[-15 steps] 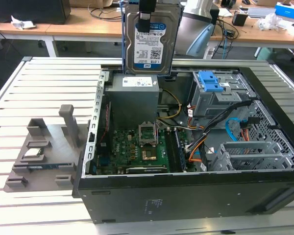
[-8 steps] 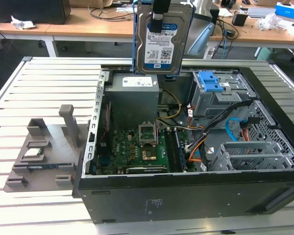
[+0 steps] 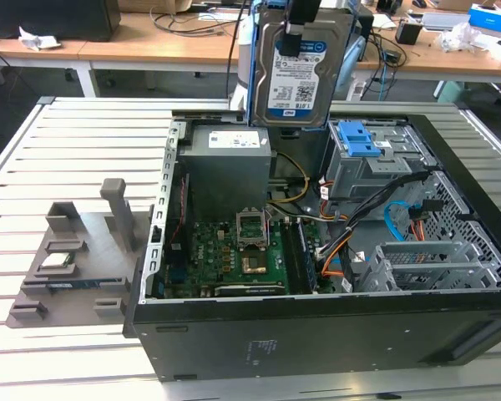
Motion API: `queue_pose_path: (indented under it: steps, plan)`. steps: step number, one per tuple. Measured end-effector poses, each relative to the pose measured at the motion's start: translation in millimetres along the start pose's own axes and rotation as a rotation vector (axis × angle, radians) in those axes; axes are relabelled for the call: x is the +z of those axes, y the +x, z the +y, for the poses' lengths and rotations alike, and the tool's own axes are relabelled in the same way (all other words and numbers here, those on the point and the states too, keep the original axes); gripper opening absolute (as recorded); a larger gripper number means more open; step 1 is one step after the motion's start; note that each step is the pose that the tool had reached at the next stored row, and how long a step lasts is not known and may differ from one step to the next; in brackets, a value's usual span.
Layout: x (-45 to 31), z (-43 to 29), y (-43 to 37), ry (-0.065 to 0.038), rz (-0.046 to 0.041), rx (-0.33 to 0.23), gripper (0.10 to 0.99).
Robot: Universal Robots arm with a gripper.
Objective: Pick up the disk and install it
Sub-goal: 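Pick up the disk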
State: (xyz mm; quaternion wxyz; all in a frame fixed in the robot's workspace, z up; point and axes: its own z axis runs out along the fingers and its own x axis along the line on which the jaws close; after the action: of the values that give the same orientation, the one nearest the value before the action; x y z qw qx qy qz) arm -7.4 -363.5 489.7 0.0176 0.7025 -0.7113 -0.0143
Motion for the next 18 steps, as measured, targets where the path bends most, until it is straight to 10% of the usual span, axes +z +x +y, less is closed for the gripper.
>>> queue_pose_path:
  steps: [18]
  plan:
    - [-2.5, -55.0, -0.7, 0.0, 0.0002, 0.0, 0.361]
